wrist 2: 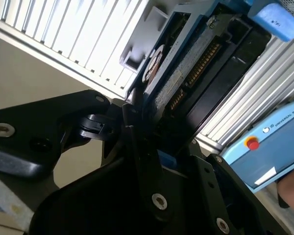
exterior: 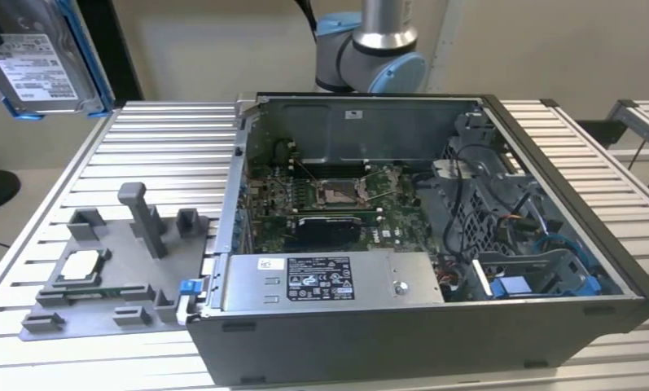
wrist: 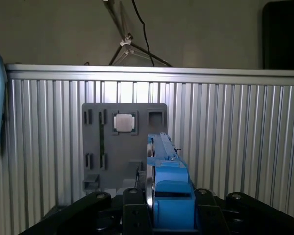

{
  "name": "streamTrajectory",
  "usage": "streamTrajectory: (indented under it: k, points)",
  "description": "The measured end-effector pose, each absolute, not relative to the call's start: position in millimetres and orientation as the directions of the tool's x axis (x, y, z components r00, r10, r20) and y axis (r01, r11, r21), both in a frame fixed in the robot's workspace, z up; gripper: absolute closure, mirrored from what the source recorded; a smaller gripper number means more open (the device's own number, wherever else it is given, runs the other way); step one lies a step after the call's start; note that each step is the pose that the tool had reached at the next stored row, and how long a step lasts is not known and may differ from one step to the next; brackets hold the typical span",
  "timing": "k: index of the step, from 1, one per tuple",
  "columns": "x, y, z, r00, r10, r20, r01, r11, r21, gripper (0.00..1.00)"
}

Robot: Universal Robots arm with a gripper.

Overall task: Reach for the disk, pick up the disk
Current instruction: 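Pick up the disk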

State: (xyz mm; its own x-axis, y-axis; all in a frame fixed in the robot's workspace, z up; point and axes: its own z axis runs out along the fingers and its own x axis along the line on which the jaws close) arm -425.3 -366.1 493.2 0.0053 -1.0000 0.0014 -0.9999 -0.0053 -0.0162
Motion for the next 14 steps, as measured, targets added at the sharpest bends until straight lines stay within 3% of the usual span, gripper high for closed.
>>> streamTrajectory:
  k: [14]
  points:
    - [-395.7, -366.1, 493.2, 0.005, -1.0, 0.001, -1.0, -0.005, -0.016, 1.0]
